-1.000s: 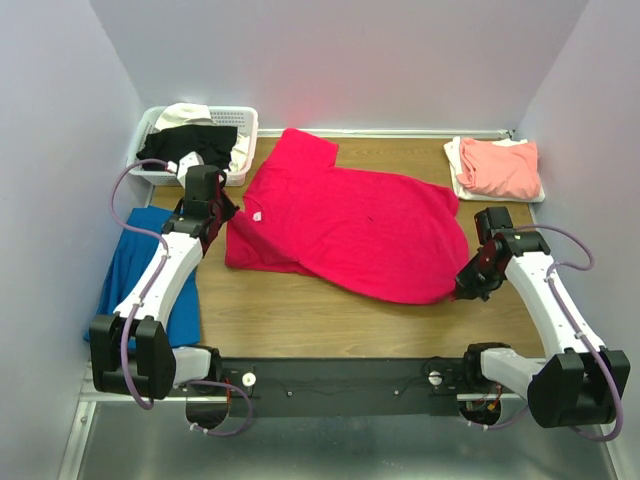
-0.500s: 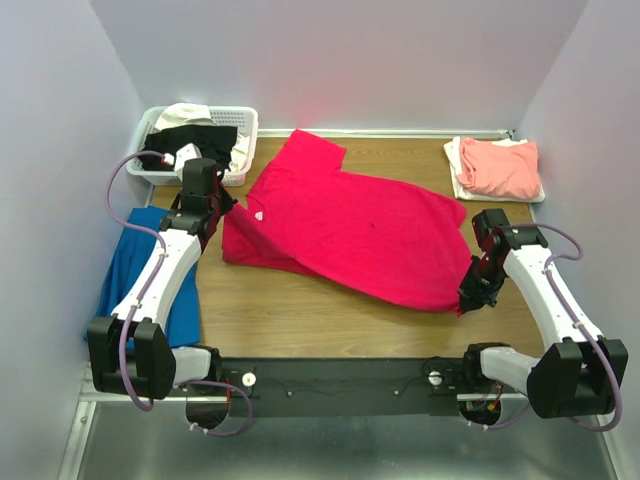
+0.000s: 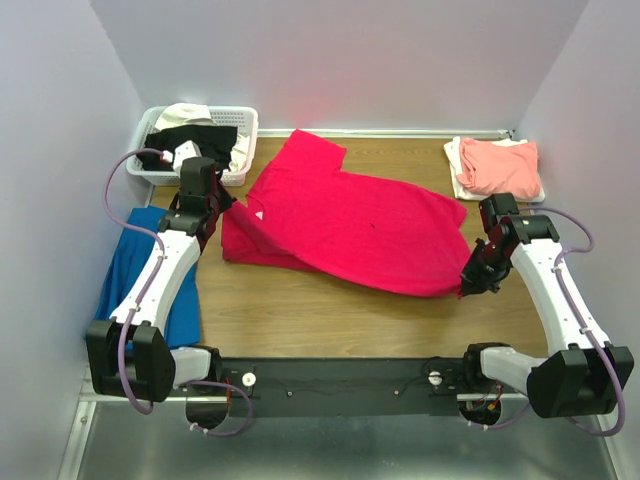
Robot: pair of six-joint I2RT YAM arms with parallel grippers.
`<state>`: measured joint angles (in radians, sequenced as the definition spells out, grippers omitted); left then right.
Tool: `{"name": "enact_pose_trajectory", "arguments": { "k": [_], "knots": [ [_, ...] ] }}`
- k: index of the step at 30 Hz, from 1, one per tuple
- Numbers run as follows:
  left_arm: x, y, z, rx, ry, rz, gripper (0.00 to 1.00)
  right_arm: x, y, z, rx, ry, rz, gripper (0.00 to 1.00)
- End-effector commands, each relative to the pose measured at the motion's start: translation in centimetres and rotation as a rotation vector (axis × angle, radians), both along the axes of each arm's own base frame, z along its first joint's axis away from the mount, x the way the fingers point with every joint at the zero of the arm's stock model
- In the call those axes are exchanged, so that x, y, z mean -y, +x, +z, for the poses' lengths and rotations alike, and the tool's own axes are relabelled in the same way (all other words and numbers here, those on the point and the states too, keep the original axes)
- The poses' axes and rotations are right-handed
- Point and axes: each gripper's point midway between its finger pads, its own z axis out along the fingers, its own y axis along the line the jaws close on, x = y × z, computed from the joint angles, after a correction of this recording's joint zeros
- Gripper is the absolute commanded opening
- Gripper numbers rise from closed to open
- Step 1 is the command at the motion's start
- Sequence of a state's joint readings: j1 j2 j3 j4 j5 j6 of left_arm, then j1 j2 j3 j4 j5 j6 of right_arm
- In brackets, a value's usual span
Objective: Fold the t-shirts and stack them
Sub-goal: Flatten out the tshirt
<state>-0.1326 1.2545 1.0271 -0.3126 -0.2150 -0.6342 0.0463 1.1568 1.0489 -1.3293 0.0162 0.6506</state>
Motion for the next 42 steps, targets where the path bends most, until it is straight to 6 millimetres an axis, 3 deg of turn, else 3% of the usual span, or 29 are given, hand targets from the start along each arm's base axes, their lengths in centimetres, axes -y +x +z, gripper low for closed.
{"name": "enact_pose_trajectory", "arguments": {
  "k": [1, 5, 9, 19, 28, 42],
  "knots": [
    [0.8, 1.6, 3.5, 0.114, 0.002, -0.042, 0.0, -0.4, -0.4, -0.5, 0.013, 0.022, -0.068, 0.01],
    [1.9, 3.1, 5.4, 0.17, -0.002, -0.087, 0.0, -0.6, -0.2, -1.8, 0.03, 0.033, -0.13, 0.01],
    [3.8, 4.2, 5.8, 0.183, 0.007, -0.157, 0.0, -1.2, -0.1, -3.0, 0.019, 0.065, -0.178, 0.01],
    [7.6, 6.3, 1.1, 0.077, 0.027, -0.257, 0.0, 0.3, 3.0, -3.6, 0.054, -0.023, -0.209, 0.01],
    [8.5, 8.0, -2.3, 0.005, 0.051, -0.267, 0.0, 1.8, 5.1, -4.7, 0.079, -0.094, -0.279, 0.01],
    [8.8, 11.0, -3.1, -0.006, 0.083, -0.244, 0.0, 4.4, 8.9, -6.8, 0.1, -0.133, -0.366, 0.01]
  ]
}}
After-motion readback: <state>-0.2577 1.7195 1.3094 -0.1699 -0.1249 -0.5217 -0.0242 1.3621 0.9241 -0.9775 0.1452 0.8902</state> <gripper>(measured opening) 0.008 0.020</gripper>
